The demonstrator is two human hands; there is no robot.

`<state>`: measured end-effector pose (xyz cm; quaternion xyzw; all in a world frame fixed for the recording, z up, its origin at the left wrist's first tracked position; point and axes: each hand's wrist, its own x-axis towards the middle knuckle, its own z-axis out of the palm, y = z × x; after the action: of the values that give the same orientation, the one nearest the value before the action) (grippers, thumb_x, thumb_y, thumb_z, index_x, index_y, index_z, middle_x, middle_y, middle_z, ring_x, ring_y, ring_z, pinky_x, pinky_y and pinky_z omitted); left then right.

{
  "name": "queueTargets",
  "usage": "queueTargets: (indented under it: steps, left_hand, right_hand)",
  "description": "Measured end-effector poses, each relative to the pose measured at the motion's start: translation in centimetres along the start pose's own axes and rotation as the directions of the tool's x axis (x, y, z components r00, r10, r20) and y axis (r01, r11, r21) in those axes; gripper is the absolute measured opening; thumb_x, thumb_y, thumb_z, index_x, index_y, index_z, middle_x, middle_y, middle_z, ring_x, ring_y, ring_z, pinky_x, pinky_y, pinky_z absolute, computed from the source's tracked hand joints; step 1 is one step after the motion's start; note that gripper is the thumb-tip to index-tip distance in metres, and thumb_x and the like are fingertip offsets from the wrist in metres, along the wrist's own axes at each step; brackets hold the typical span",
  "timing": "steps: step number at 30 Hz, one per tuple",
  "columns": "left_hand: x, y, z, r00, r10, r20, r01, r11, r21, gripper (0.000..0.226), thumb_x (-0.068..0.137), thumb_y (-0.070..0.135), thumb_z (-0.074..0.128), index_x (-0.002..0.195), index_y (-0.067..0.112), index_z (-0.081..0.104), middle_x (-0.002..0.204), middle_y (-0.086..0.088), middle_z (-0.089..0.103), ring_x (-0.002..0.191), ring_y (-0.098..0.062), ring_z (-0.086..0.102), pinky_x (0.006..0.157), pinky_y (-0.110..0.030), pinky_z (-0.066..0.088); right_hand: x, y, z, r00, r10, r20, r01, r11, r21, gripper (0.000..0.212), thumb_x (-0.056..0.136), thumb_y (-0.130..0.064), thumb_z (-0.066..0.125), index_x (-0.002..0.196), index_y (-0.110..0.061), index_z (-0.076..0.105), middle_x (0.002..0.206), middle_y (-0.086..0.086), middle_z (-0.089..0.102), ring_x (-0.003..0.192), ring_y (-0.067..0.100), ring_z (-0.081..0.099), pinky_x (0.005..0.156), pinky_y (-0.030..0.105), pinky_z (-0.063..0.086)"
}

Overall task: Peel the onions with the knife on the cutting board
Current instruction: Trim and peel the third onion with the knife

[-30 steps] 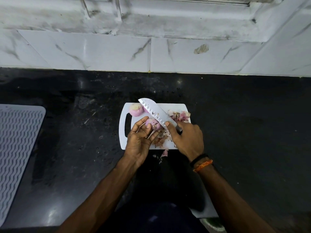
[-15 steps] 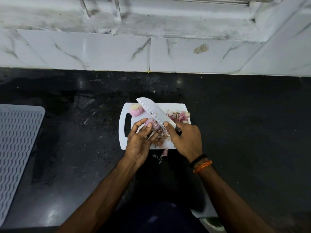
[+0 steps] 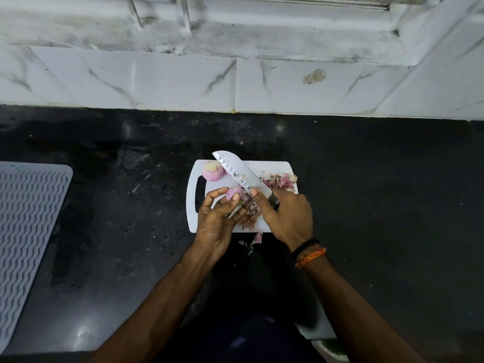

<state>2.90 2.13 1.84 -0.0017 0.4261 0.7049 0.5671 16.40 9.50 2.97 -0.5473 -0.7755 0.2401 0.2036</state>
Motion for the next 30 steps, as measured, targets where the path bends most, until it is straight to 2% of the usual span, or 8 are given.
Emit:
queueTargets:
  steps: [4,8,13,16,19,23,27,30]
  left_hand:
    - [-0.1,-0.2,-0.1,0.999,0.007,-0.052,-0.007,1.000,0.005,0.022,0.076,0.001,0.072,0.092,0.011,0.063,0.101,-0.018,0.070,0.087,-0.027,0.073,0.078,-0.039,0.061]
    - [-0.1,-0.4,0.0,0.998,0.036,-0.051,-0.035,0.999,0.021,0.018,0.074,0.003,0.072,0.086,0.009,0.060,0.093,-0.008,0.074,0.087,-0.027,0.073,0.082,-0.043,0.061]
    - [-0.2,-0.1,0.2,0.998,0.047,-0.046,-0.046,0.999,0.010,0.014,0.076,0.004,0.070,0.083,0.008,0.058,0.088,-0.008,0.074,0.082,-0.025,0.074,0.074,-0.039,0.062]
    - [0.0,-0.2,0.1,0.997,0.009,-0.073,-0.011,0.999,-0.031,0.013,0.078,0.006,0.069,0.087,0.009,0.060,0.096,-0.008,0.075,0.087,-0.025,0.074,0.071,-0.038,0.061]
    - [0.2,-0.2,0.3,0.995,-0.029,-0.092,0.024,0.998,-0.060,0.007,0.089,0.005,0.064,0.091,0.010,0.061,0.096,-0.008,0.076,0.088,-0.023,0.074,0.075,-0.040,0.061]
    - [0.3,0.0,0.4,0.993,-0.086,-0.084,0.076,0.989,-0.124,0.005,0.097,0.005,0.059,0.096,0.009,0.059,0.098,-0.015,0.075,0.098,-0.031,0.073,0.091,-0.048,0.058]
    - [0.2,0.2,0.8,0.990,-0.119,-0.079,0.106,0.984,-0.144,0.004,0.098,0.011,0.060,0.101,0.009,0.061,0.105,-0.016,0.074,0.103,-0.031,0.071,0.079,-0.041,0.061]
    - [0.2,0.3,0.8,0.990,-0.120,-0.080,0.107,0.983,-0.148,0.006,0.099,0.011,0.059,0.102,0.009,0.064,0.109,-0.017,0.072,0.105,-0.032,0.069,0.078,-0.040,0.060]
  right_hand:
    - [-0.2,-0.4,0.3,0.999,-0.014,-0.043,0.010,0.996,-0.092,0.083,0.076,-0.094,0.032,0.085,-0.022,0.073,0.073,-0.006,0.071,0.069,0.016,0.067,0.063,0.035,0.056]
    - [-0.2,-0.9,0.2,0.998,0.009,-0.055,-0.016,0.992,-0.124,0.084,0.074,-0.094,0.033,0.090,-0.022,0.074,0.076,-0.007,0.072,0.072,0.015,0.068,0.064,0.032,0.056]
    - [0.0,-1.3,0.1,0.998,0.058,0.013,-0.055,0.985,-0.164,0.078,0.076,-0.092,0.034,0.079,-0.023,0.071,0.070,-0.009,0.069,0.066,0.011,0.065,0.059,0.026,0.049]
    - [0.0,-1.5,-0.3,0.988,0.079,0.136,-0.075,0.997,-0.032,0.062,0.077,-0.083,0.051,0.055,-0.026,0.056,0.054,-0.012,0.059,0.057,0.005,0.058,0.055,0.025,0.041]
    - [-0.1,-1.2,-0.6,0.982,0.131,0.138,-0.148,0.982,0.119,0.062,0.076,-0.078,0.060,0.047,-0.025,0.049,0.045,-0.011,0.052,0.047,0.005,0.051,0.050,0.022,0.032]
    - [0.3,-0.2,-0.9,0.979,0.192,0.068,-0.201,0.966,0.163,0.058,0.076,-0.076,0.064,0.048,-0.028,0.050,0.046,-0.010,0.058,0.047,0.007,0.060,0.051,0.030,0.047]
    - [0.6,0.8,-1.1,0.964,0.248,0.100,-0.260,0.956,0.133,0.053,0.068,-0.082,0.065,0.058,-0.031,0.056,0.057,-0.007,0.066,0.053,0.010,0.067,0.053,0.035,0.056]
    - [0.7,1.3,-1.0,0.950,0.263,0.170,-0.289,0.945,0.152,0.058,0.069,-0.077,0.061,0.087,-0.022,0.072,0.069,-0.004,0.070,0.060,0.013,0.069,0.056,0.039,0.059]
